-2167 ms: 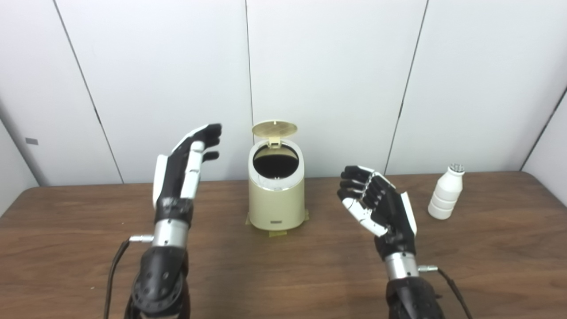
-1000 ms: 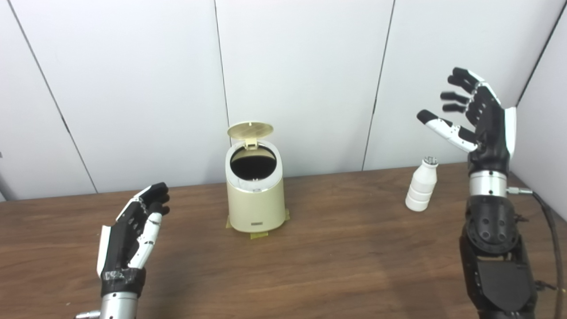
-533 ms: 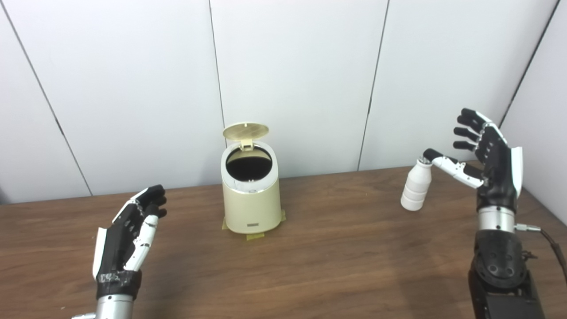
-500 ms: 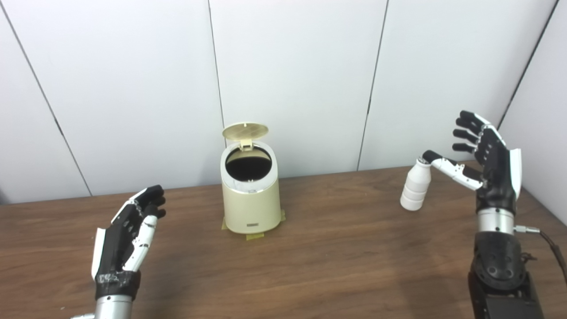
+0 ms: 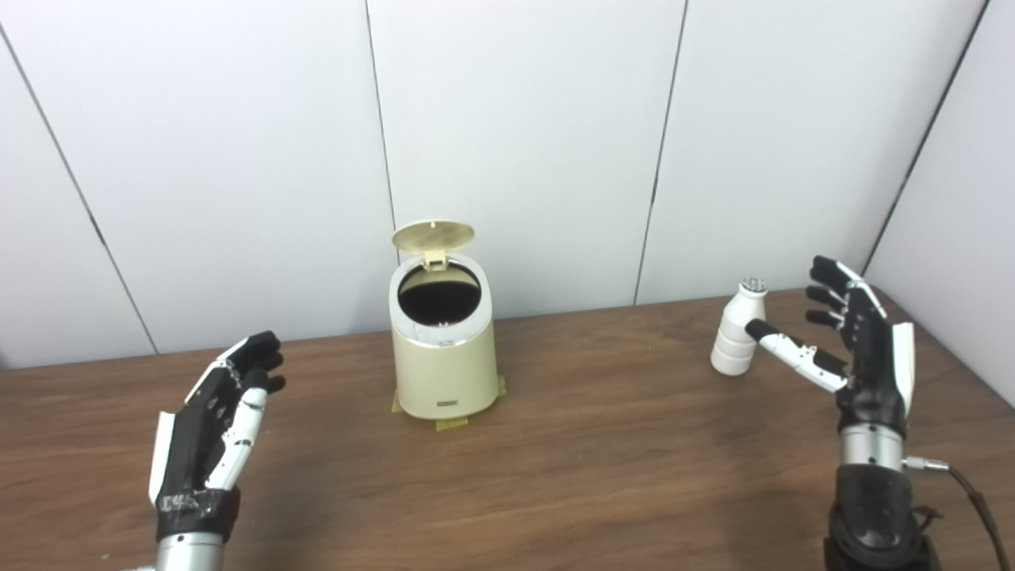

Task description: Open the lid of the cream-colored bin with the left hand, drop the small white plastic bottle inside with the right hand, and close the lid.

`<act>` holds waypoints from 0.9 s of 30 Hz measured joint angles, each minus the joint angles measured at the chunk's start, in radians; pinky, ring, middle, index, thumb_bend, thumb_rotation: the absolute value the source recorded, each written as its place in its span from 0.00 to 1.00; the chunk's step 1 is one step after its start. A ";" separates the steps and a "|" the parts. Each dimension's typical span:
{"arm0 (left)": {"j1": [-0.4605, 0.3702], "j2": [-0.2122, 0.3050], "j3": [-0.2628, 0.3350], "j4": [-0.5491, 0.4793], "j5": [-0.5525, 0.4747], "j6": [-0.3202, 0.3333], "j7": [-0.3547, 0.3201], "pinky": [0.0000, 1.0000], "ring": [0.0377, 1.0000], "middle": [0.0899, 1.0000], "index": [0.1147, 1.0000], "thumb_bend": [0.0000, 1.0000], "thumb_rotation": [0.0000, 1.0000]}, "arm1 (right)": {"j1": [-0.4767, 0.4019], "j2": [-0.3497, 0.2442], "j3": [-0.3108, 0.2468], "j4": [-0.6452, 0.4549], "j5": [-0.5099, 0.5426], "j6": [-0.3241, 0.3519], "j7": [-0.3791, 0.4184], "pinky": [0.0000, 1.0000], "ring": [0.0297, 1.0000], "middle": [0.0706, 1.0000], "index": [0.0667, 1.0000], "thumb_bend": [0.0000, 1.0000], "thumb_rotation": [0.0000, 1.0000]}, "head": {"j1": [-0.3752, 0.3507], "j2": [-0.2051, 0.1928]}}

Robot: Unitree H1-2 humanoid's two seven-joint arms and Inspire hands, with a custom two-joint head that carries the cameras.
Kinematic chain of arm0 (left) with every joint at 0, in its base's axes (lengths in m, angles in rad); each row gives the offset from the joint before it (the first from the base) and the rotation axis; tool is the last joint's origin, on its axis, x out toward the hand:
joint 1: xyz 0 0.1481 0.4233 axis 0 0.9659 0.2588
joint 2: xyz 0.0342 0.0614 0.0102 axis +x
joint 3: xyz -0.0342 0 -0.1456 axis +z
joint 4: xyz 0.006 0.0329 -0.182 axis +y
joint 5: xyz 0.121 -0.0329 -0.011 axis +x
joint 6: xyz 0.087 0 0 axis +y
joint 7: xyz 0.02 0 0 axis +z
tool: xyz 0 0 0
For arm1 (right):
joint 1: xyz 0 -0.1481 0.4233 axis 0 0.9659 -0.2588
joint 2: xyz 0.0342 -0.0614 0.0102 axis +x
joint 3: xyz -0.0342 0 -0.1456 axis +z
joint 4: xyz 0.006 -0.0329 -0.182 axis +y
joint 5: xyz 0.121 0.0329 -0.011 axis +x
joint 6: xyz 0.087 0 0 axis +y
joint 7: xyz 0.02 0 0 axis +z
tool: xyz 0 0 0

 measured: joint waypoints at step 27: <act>0.000 0.012 -0.002 0.007 0.065 -0.076 -0.020 0.75 0.81 0.80 0.76 0.36 0.55 | -0.003 0.021 0.025 0.102 0.009 0.070 -0.003 0.66 0.76 0.79 0.81 0.87 0.30 | -0.035 0.002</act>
